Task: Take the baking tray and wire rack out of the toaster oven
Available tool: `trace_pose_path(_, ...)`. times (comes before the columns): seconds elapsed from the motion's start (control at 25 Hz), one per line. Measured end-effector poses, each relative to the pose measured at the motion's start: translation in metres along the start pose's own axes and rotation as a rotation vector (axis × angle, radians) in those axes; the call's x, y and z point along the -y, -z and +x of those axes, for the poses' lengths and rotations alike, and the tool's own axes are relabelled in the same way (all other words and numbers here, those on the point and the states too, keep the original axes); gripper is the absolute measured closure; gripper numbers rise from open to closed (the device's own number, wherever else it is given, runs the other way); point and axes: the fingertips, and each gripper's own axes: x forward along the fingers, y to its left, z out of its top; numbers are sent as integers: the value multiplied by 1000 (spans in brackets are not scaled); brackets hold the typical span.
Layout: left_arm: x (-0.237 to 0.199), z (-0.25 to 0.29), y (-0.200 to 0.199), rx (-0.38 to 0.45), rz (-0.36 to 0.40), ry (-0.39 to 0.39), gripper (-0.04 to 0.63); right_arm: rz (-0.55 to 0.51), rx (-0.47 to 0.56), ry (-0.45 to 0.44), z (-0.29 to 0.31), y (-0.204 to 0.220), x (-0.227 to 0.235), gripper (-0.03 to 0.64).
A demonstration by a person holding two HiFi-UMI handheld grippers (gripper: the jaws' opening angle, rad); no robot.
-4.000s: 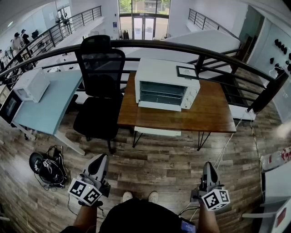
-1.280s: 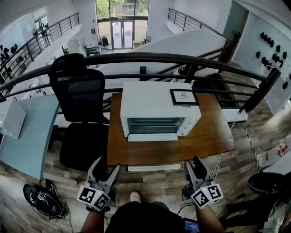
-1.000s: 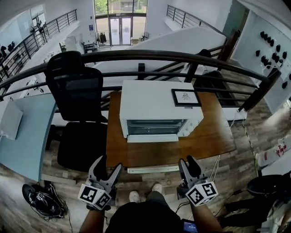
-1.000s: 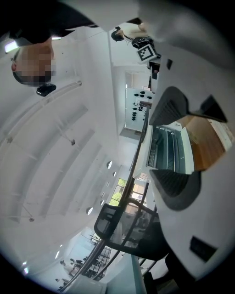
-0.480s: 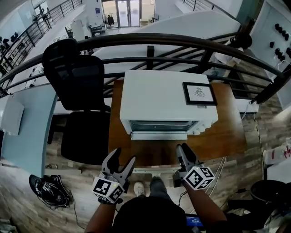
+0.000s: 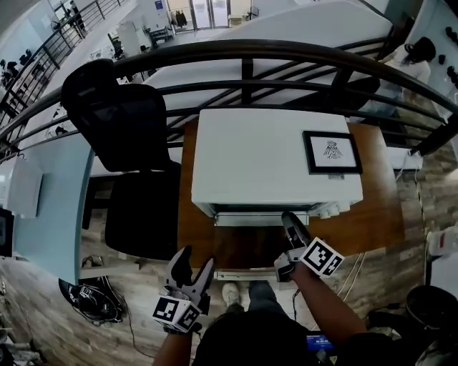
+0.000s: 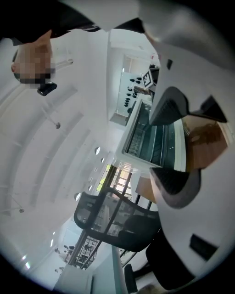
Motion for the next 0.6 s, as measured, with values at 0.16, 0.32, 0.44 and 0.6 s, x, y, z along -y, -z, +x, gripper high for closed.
trace_pose_path(0.16,-10,-11,2,9,-14,-36,304,51,-16,-3,16,7,3,476)
trace_pose_path(0.32,-24,-24,0,22,-36,-79,304,225,32,-8,31,4,9,460)
trace_pose_path(0.44,-36,-41,-4,32,-49,-138,304,281,29,-19,45,7,5,469)
trace_pose_path(0.6,-46,-57,-1,44,-65,-196,304,305,47,-28,61,4,6,479)
